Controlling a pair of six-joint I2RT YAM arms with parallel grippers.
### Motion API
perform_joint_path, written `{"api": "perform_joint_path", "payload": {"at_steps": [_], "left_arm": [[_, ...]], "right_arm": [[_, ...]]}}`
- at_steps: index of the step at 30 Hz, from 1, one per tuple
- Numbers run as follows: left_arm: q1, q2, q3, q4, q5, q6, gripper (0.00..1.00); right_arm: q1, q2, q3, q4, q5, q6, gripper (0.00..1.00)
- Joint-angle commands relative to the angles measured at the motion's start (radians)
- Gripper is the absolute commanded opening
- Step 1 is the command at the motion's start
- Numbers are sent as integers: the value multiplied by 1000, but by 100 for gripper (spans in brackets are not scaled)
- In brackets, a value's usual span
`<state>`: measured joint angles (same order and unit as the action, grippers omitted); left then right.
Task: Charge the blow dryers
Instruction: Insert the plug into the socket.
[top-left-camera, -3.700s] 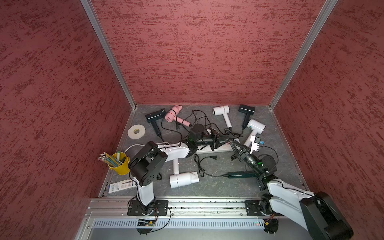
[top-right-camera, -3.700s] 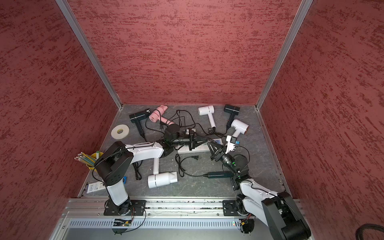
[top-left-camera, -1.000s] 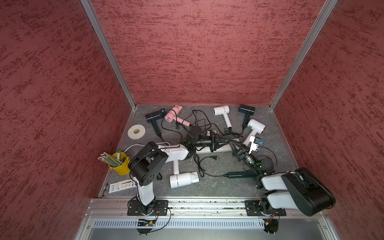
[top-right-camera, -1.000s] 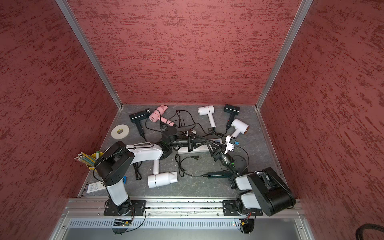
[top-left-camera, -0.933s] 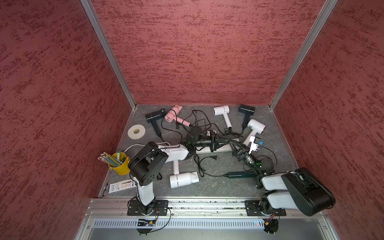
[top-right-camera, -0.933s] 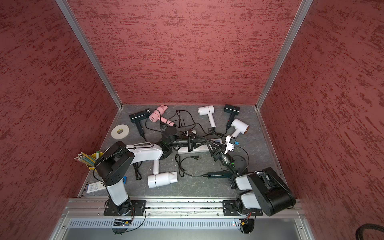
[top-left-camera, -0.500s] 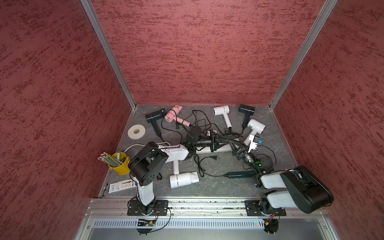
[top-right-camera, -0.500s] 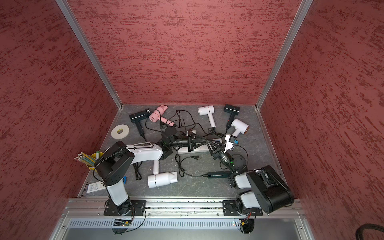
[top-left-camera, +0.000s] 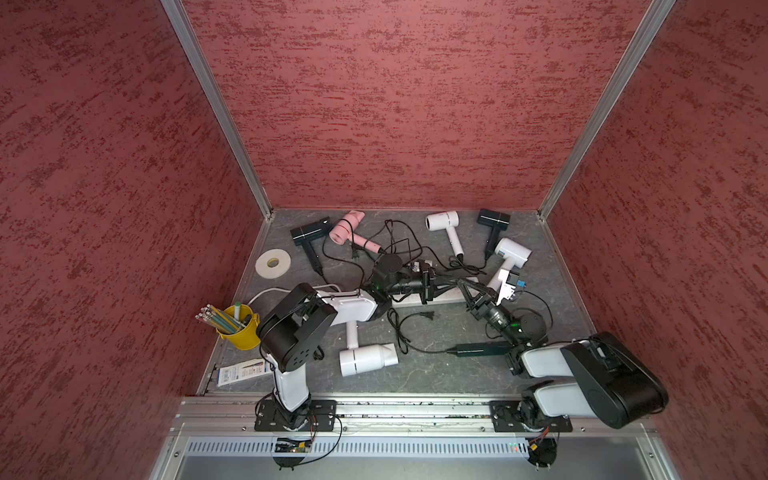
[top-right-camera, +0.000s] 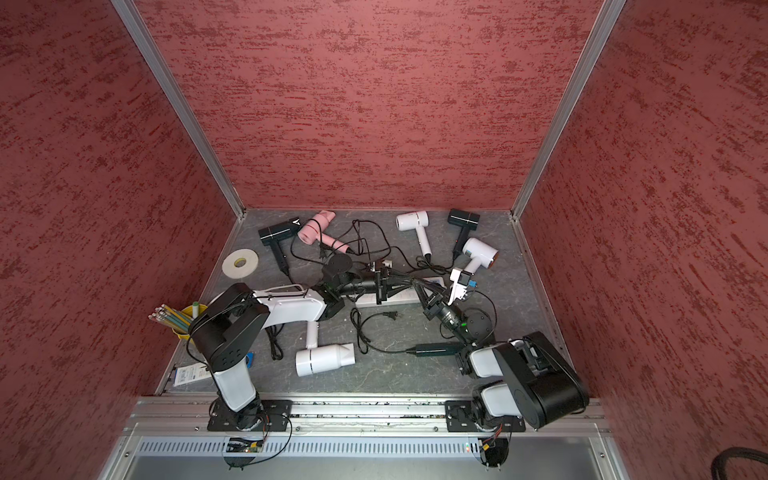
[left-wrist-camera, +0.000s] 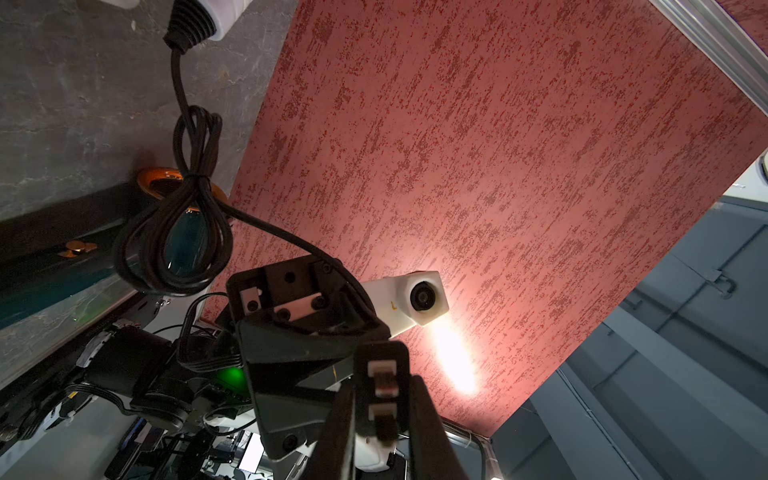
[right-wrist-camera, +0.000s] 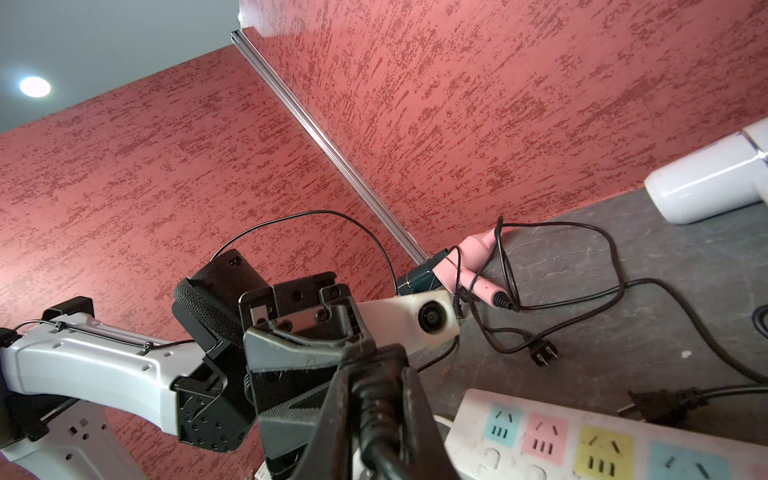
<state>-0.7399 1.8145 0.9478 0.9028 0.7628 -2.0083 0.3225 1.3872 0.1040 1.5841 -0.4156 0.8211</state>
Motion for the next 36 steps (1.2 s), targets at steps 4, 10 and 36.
{"api": "perform_joint_path", "payload": {"at_steps": [4, 10, 36], "left_arm": [[-13, 8, -15, 64, 33, 36, 27], [23, -33, -31, 46, 18, 124, 72], [27, -681, -139, -926, -928, 1387, 100]], "right_arm": [[-5, -21, 2, 238, 58, -13, 0], [-6, -124, 11, 15, 107, -44, 0], [-53, -129, 620, -1629, 318, -515, 0]]}}
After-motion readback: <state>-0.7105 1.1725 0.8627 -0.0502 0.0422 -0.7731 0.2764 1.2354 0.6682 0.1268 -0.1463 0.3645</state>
